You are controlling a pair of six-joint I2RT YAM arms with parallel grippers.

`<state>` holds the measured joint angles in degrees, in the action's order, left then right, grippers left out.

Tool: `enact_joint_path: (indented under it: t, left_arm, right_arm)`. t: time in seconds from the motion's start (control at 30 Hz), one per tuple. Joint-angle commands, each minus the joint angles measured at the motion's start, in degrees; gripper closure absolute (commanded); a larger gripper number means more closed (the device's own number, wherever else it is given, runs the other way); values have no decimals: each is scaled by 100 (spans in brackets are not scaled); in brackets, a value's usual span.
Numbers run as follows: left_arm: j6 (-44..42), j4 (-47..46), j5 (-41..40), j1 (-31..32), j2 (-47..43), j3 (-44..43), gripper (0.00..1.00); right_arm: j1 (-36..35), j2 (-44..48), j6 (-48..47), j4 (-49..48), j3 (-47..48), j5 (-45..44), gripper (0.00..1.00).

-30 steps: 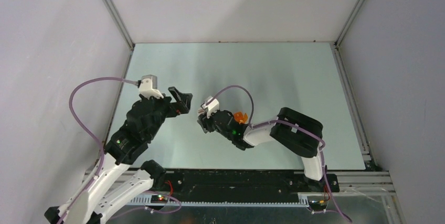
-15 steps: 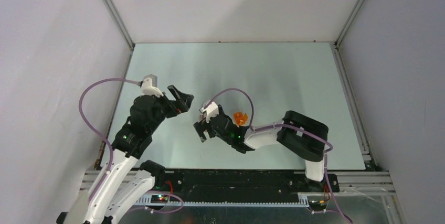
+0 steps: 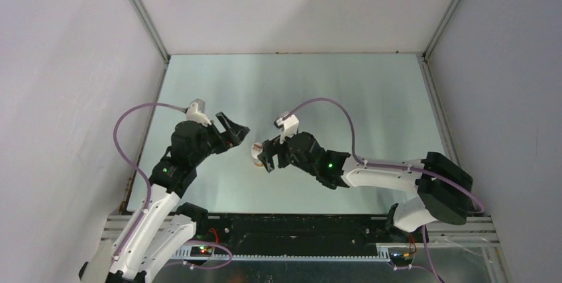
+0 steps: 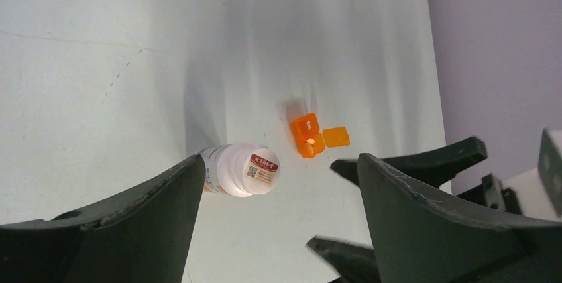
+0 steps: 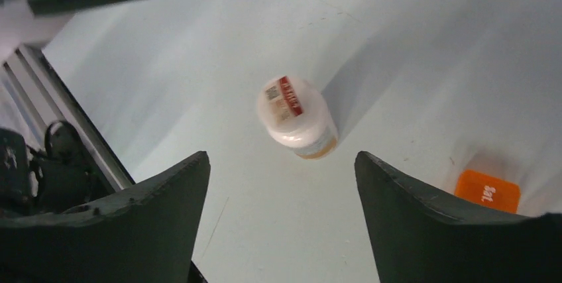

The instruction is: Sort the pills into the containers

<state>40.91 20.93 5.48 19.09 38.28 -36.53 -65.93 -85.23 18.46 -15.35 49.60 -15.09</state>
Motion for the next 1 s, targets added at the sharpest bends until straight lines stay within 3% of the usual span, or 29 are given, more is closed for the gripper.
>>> enact_joint_path:
  t: [0.0,0.07,0.13,0.33,0.5,0.63,0.83,0.97]
  left_arm:
    - [109,-123,79,-47,114,113,12]
    - [88,-125,53,-52,186,196,16]
    - [75,-180,80,-53,264,282,22]
    - [75,-485,366,-49,541,452,36]
    - [18,-630,560,-52,877,472,39]
    - [-78,-589,546,-53,993,469,43]
    - [-140,514,-956,-51,1003,339,49]
    - [-69,587,-1060,-50,970,413,49]
  right_arm:
    - [660,291,997,621,-39,606,25]
    - [968,277,1350,758,-20,1000,35]
    - [1127,264,1534,838,14,1249,38]
    - [1304,61,1855,1211,519,1826,40]
    - [1364,-257,2027,1389,991,2180,40]
    - [1364,-560,1941,1698,1336,2118,39]
    - [1372,-1026,1957,2427,1908,1789,43]
    - [1235,-1312,1641,3230,2408,1031,44]
